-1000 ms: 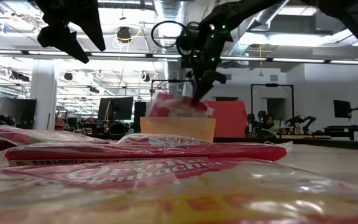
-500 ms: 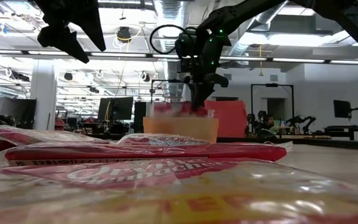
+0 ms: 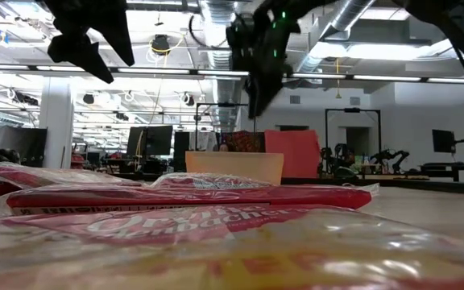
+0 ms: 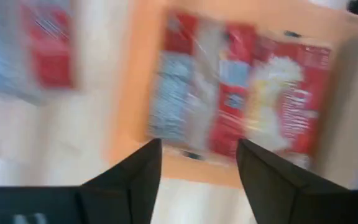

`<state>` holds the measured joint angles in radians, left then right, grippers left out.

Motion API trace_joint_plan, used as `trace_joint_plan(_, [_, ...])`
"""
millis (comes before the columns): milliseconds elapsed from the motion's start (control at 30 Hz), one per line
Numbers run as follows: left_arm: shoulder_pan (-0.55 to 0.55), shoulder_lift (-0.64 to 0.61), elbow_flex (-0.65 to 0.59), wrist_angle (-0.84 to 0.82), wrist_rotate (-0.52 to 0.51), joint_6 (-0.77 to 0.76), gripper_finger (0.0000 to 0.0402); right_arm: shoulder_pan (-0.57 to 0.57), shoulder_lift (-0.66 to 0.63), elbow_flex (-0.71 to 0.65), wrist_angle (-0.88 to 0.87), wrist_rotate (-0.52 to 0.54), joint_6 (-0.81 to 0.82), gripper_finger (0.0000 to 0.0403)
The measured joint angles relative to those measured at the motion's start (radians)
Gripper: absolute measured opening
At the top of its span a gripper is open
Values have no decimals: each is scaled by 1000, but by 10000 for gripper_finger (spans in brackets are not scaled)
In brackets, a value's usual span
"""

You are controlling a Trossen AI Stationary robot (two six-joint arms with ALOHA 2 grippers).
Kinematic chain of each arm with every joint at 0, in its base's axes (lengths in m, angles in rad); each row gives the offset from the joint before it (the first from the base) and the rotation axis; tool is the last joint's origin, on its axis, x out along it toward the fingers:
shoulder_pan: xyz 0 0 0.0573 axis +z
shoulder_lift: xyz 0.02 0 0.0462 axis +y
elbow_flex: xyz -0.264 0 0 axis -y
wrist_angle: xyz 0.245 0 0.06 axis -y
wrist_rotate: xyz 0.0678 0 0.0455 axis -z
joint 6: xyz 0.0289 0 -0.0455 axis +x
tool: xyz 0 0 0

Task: Sort popcorn bags into baskets
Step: Put the red popcorn bag into the orange bin

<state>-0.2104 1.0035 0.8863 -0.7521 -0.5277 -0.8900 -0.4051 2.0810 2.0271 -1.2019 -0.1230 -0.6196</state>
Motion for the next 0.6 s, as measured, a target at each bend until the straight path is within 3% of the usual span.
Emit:
trace_joint_plan(100, [0,0,0,0,41,13,325,48,-4,55,-58,-160,161,243])
trace_joint_plan(167, [0,0,0,0,42,18,325,97,-3,54,-64,-203,216,243])
trace_joint_plan(367, [0,0,0,0,45,33,325,279,-1,-42,6,-179,244,230])
trace_joint_plan(600, [-1,0,0,0,48,78,325,436,-1,-185,170,-44,333,224])
